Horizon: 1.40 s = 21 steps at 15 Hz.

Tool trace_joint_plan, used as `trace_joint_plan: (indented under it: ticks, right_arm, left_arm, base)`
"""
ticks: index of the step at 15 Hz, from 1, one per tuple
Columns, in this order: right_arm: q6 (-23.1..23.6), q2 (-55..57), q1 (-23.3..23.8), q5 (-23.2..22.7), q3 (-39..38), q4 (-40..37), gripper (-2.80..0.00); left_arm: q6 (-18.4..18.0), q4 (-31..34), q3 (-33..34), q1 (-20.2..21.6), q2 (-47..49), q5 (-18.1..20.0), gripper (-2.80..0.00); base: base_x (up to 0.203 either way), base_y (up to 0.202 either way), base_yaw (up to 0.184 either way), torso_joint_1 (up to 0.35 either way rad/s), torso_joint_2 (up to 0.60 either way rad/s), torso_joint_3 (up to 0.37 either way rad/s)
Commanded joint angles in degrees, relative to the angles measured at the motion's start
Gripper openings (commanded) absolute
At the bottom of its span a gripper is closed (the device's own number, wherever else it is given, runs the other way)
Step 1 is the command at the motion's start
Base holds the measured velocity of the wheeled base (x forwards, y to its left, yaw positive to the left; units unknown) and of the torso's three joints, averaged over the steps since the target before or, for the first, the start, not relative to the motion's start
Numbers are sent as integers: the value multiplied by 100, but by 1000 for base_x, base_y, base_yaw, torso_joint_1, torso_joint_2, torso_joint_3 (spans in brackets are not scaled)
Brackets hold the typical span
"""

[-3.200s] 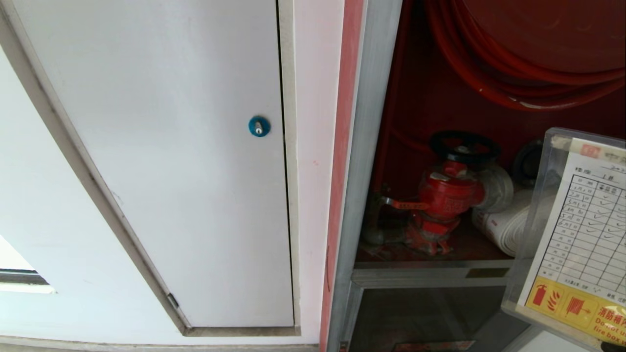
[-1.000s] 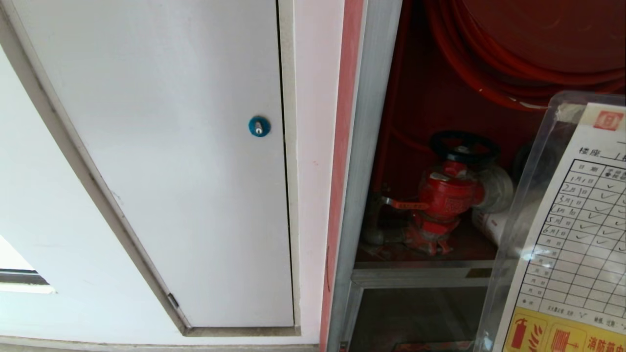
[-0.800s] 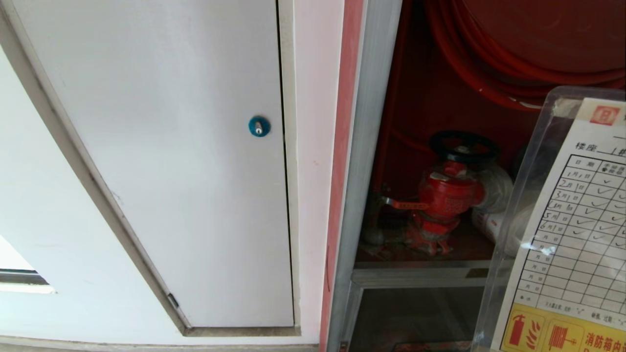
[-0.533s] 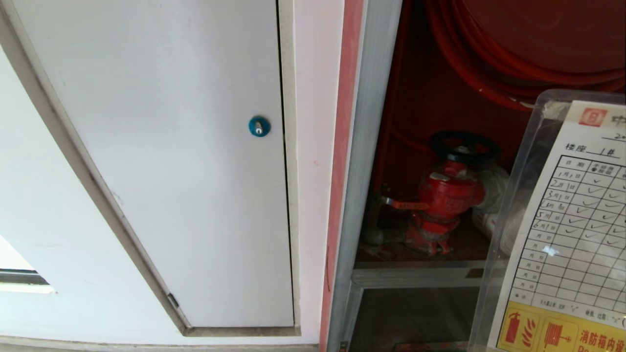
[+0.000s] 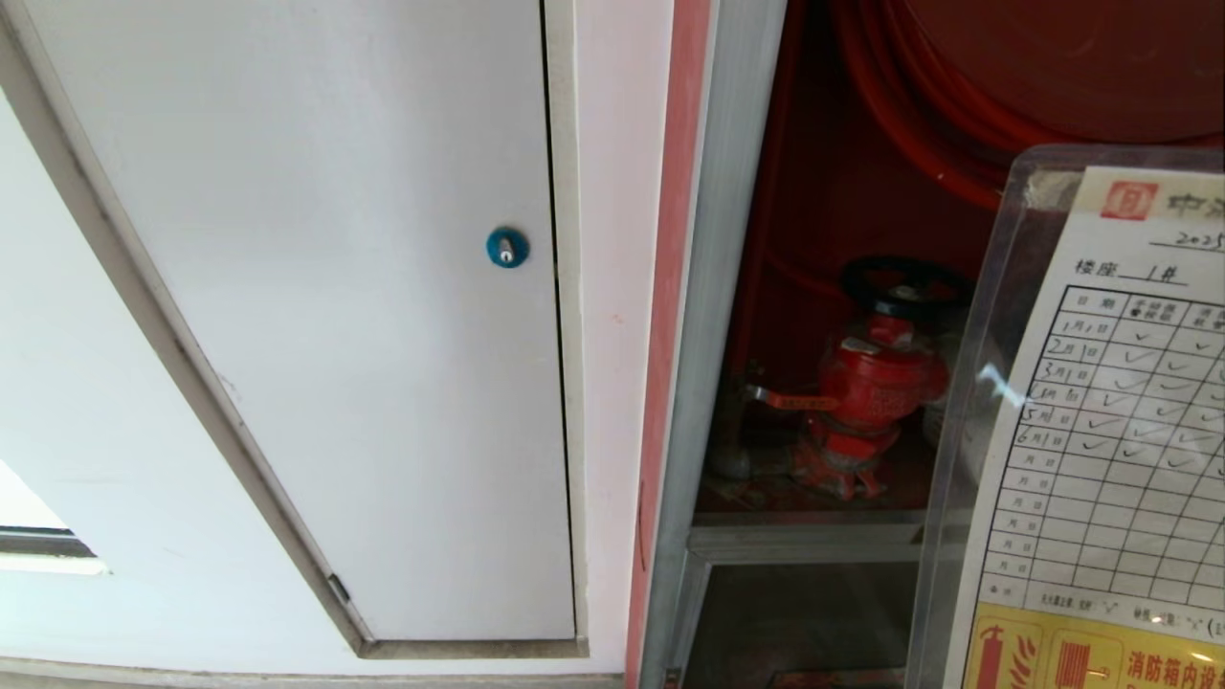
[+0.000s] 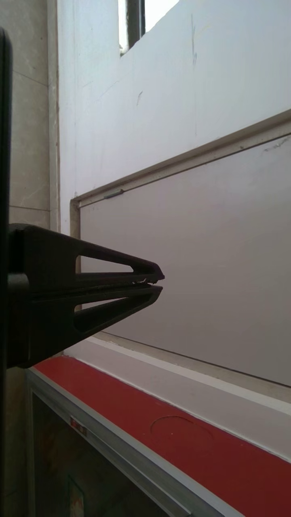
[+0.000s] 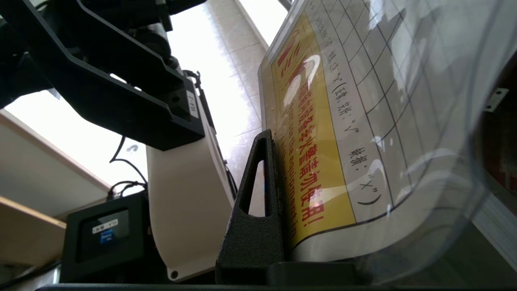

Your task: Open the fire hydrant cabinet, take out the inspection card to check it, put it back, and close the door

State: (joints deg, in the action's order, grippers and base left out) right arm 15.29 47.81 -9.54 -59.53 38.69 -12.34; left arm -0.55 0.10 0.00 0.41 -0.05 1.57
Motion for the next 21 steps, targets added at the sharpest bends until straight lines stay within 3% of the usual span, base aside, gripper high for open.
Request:
trace_joint_plan:
  ticks: [1,7,11,18,21]
  right_arm:
    - [6,416,-248,-21,197,-3,-280]
    - [14,1360,-688,20,659,265,-280]
    - [-12,1953,-1264,460,914,638,-280]
    - [-955,2490,-1689,523,1150,1758,-280]
    - [-1005,2663,-1925,628,1296,1831,-280]
  left_arm:
    - [-7,-1,0,2,5,1,-280]
    - [2,-1,0,2,5,1,-280]
    - [2,-1,0,2,5,1,-280]
    - [-4,-1,0,2,5,1,-280]
    - [2,-1,0,2,5,1,-280]
  base:
    - [0,0,0,0,0,0]
    - [0,0,0,0,0,0]
    - [0,0,0,0,0,0]
    - [0,0,0,0,0,0]
    - [0,0,0,0,0,0]
